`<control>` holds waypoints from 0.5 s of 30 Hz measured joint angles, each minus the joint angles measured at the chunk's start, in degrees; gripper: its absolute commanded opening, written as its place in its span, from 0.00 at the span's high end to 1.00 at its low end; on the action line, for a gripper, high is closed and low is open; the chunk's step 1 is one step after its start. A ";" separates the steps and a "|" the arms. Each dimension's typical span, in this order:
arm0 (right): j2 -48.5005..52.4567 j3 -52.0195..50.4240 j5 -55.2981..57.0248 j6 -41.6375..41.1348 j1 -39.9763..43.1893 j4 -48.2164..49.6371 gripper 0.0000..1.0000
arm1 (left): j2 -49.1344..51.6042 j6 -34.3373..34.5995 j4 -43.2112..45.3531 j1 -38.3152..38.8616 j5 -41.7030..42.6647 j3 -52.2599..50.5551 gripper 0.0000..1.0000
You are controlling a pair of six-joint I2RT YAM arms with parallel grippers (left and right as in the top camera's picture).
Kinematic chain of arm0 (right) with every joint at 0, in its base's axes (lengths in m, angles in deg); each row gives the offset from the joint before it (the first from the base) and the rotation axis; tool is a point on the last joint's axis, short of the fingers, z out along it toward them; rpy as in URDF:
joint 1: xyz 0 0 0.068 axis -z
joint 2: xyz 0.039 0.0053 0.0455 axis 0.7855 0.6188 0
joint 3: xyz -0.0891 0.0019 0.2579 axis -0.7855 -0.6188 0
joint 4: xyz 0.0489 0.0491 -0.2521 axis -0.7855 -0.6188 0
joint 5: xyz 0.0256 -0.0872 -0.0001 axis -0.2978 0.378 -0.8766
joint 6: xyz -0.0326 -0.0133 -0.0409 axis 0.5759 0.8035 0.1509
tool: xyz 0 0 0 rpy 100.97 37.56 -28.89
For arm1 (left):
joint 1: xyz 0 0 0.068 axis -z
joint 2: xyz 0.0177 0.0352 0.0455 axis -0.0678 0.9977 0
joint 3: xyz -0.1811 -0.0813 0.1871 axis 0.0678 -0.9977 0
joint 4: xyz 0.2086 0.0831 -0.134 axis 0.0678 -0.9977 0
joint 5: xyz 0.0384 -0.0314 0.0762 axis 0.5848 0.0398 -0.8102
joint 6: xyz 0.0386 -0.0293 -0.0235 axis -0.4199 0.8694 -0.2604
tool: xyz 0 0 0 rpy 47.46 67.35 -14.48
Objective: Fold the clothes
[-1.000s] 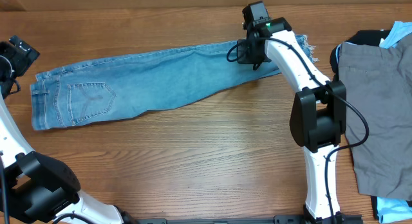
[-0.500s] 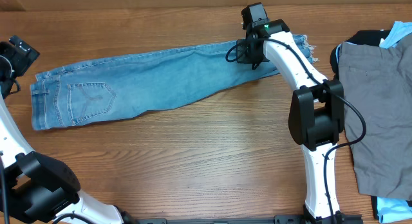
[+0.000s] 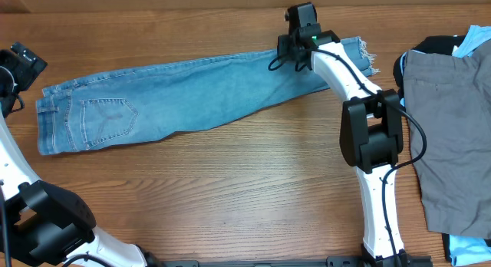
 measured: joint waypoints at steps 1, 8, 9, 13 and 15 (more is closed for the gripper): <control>0.00 0.00 -0.02 0.17 0.20 1.33 0.68 | 0.00 0.00 0.00 0.00 0.02 0.00 0.00; -2.16 -0.02 0.02 0.28 2.86 -7.58 0.67 | 0.00 0.00 0.00 0.00 0.02 0.00 0.00; -3.50 -0.02 0.00 0.35 3.17 -10.47 0.67 | 0.00 0.00 -0.02 0.00 0.02 0.00 0.00; -11.43 0.11 0.22 0.31 4.55 -20.55 0.67 | 0.00 0.00 0.02 0.00 0.02 0.00 0.00; -12.70 0.09 0.31 0.28 5.20 -21.14 0.67 | 0.00 0.00 0.00 0.00 0.02 0.00 0.00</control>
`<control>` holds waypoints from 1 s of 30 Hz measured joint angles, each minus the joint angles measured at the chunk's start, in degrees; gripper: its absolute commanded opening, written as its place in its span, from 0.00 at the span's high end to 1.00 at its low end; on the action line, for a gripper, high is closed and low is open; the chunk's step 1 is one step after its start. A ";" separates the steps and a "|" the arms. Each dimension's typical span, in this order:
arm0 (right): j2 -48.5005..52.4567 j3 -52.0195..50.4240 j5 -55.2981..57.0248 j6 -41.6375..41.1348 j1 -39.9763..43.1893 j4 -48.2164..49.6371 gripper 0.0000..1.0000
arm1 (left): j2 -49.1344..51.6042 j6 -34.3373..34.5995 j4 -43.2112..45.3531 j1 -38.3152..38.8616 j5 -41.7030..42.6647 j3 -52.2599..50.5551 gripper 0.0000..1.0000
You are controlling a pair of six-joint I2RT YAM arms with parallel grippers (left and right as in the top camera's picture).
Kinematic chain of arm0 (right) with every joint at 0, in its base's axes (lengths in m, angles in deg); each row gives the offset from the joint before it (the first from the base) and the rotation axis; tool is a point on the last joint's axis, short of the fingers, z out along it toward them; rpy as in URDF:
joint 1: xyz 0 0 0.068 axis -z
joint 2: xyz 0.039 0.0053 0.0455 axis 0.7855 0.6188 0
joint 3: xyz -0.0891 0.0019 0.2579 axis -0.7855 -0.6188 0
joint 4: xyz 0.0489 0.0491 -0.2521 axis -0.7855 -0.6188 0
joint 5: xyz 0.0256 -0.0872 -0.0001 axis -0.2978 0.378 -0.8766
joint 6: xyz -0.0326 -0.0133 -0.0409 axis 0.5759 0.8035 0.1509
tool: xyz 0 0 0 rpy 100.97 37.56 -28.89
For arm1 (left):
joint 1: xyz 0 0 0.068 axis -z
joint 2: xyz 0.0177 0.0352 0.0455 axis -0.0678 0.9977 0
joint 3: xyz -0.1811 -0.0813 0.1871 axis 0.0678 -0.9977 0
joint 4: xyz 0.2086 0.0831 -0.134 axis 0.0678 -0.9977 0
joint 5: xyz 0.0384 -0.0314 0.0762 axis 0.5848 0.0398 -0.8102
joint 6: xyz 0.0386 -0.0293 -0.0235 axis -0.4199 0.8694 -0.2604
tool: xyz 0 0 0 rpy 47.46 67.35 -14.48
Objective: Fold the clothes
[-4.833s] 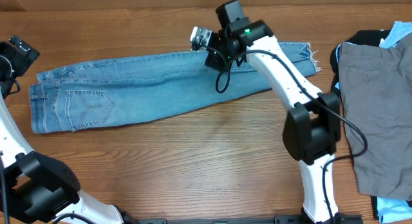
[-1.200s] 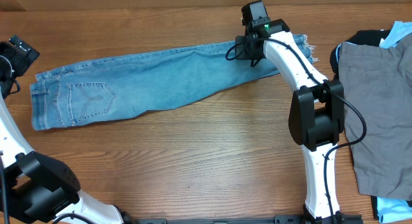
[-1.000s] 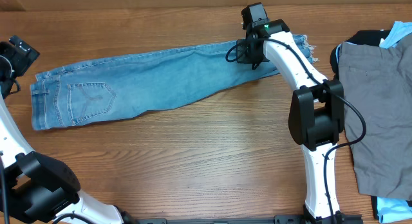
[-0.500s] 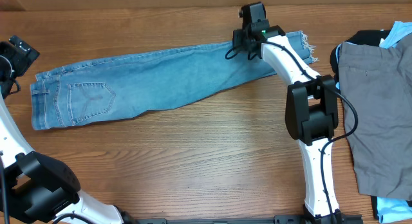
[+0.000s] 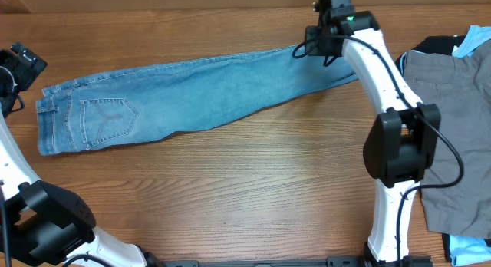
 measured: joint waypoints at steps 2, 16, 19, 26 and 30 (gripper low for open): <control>0.17 -1.31 0.09 0.02 1.31 0.39 0.67 | 0.00 0.00 0.00 0.00 0.00 0.00 0.00; 3.37 -14.14 0.04 0.00 14.67 4.83 0.68 | 0.00 0.00 0.00 0.00 0.00 0.00 0.00; 3.37 -14.14 -0.35 -0.02 16.63 4.81 0.68 | 0.00 0.00 0.00 0.00 0.00 0.00 0.00; 2.54 -7.17 -2.36 1.01 16.52 -1.95 0.67 | 0.00 0.00 0.00 0.00 0.00 0.00 0.00; -1.97 -5.27 -3.76 2.14 14.86 -1.88 0.46 | 0.00 0.00 0.00 0.00 0.00 0.00 0.00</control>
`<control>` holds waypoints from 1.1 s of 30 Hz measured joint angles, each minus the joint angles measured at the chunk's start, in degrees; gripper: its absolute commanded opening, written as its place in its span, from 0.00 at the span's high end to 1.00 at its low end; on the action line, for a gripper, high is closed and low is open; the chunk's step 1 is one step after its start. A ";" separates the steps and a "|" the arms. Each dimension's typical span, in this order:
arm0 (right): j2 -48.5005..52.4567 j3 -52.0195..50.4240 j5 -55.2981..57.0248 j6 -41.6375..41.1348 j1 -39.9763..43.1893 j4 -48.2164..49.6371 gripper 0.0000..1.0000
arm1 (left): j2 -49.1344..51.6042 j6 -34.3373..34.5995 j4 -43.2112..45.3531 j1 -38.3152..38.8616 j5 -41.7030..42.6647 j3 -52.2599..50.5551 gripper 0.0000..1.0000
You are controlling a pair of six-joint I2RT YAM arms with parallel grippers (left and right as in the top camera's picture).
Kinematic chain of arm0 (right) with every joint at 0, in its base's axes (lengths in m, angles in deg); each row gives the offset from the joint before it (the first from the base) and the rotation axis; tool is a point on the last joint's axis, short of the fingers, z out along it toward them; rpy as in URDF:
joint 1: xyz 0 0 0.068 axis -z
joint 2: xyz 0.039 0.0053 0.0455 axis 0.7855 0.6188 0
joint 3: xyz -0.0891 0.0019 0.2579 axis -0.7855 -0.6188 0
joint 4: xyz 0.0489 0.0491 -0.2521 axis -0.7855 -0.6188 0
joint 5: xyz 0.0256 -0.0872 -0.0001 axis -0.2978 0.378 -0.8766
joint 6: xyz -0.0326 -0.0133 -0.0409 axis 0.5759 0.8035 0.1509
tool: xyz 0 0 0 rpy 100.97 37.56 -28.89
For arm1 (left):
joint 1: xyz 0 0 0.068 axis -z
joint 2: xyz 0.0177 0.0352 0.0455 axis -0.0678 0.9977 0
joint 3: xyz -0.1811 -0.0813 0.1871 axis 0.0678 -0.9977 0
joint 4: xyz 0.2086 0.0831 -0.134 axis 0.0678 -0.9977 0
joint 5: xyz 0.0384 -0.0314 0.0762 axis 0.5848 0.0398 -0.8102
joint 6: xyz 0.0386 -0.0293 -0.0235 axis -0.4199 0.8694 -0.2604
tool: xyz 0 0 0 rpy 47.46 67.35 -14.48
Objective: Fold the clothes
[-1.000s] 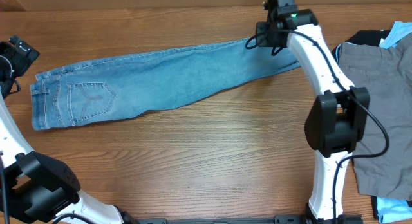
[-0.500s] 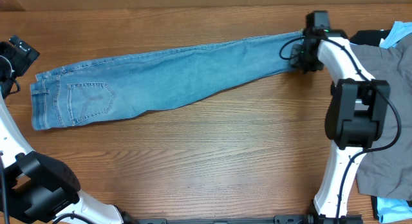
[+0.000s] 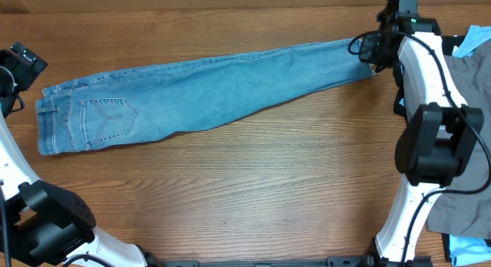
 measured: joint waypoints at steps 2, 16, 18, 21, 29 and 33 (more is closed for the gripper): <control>-1.33 0.59 -0.42 0.46 -0.37 -0.83 0.23 | 0.00 0.00 0.00 0.00 0.00 0.00 0.00; -1.44 0.68 -0.66 0.83 -0.02 -2.05 0.00 | 0.00 0.00 0.00 0.00 0.09 0.00 0.00; -1.44 0.68 -0.63 0.83 -0.02 -1.99 0.00 | 0.00 -0.07 0.00 0.00 0.90 0.00 0.03; -1.44 0.68 -0.66 0.85 0.00 -2.03 0.00 | 0.00 -11.65 0.24 0.13 9.31 0.00 0.30; -1.44 0.68 -0.66 0.85 -0.02 -2.01 0.00 | 1.07 -43.25 2.21 12.02 10.23 0.00 0.21; -1.44 0.68 -0.63 0.83 -0.02 -2.03 0.00 | 5.64 -57.40 2.12 21.44 2.27 0.00 0.20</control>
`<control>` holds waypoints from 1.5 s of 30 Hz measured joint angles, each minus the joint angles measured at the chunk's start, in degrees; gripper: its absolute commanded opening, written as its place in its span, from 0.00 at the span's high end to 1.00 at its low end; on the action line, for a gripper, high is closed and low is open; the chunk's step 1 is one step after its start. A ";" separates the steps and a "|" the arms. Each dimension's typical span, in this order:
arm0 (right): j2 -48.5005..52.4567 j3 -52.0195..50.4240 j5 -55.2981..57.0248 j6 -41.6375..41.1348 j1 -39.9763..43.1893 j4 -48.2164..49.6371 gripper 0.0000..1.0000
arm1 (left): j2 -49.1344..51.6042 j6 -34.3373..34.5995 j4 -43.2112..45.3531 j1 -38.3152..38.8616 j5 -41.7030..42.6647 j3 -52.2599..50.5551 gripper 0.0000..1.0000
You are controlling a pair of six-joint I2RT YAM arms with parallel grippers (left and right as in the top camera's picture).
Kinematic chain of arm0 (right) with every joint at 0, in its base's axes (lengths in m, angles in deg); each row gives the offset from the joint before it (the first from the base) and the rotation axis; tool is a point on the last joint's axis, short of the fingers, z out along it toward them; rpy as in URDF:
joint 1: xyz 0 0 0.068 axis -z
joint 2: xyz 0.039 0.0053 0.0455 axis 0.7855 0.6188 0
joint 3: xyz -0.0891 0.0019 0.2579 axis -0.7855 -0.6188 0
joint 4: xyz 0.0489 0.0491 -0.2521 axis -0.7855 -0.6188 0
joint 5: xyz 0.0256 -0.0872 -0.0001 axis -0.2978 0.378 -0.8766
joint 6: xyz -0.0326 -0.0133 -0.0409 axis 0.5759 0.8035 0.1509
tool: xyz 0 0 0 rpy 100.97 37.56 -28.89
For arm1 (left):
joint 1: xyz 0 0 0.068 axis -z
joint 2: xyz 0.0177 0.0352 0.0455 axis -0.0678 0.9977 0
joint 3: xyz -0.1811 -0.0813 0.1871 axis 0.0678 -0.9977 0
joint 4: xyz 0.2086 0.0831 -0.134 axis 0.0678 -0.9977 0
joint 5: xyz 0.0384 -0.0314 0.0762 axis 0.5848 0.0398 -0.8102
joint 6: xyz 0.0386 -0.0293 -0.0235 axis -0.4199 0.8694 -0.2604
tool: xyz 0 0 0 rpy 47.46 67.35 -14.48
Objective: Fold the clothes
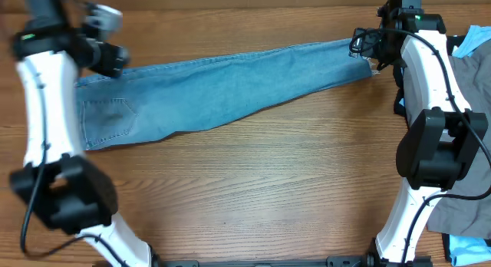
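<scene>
A pair of light blue jeans (pixel 230 90) lies stretched flat across the far half of the wooden table, folded lengthwise, with its back pocket (pixel 115 117) facing up. My left gripper (pixel 111 60) hovers over the waistband end, blurred, and the left arm hides the waistband itself. At the leg hem on the far right sits my right gripper (pixel 367 48), its fingers pointing left onto the frayed cuff. The overhead view does not show how either pair of jaws stands.
A pile of other clothes lies at the right edge: a grey garment (pixel 464 217) with light blue cloth (pixel 477 38) under it. Bare wooden table (pixel 245 190) runs along the near side of the jeans.
My left arm was off the table's left edge and now reaches over the jeans' waistband end. The right gripper stays at the leg hem. The jeans lie as before.
My right gripper stood on the jeans leg a good way short of the hem, then nearer the hem, then at it, while the left arm stayed at the far left. The jeans kept their place. Now the left arm is over the waistband.
</scene>
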 measured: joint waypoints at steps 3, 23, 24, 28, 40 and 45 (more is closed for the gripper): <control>0.00 0.00 -0.02 0.02 0.00 0.00 0.00 | 4.63 -7.61 -0.09 5.31 -4.87 0.00 0.22; 0.00 0.00 0.00 0.00 0.00 0.02 0.00 | 18.51 -10.80 2.91 4.90 -14.75 -0.63 0.96; 0.00 0.00 0.00 0.00 0.00 0.00 0.00 | 18.51 -10.75 3.15 4.90 -15.06 -0.63 0.96; 0.00 0.00 -0.04 0.00 0.02 0.00 0.00 | 18.51 -9.42 6.16 4.96 -16.57 -0.63 0.96; 0.00 0.00 -0.02 0.00 0.02 0.02 0.00 | 18.51 -6.40 11.08 4.90 -17.92 4.24 0.92; 0.00 0.00 0.00 0.00 0.00 0.02 0.00 | 18.51 -5.99 11.58 4.68 -16.44 4.26 0.83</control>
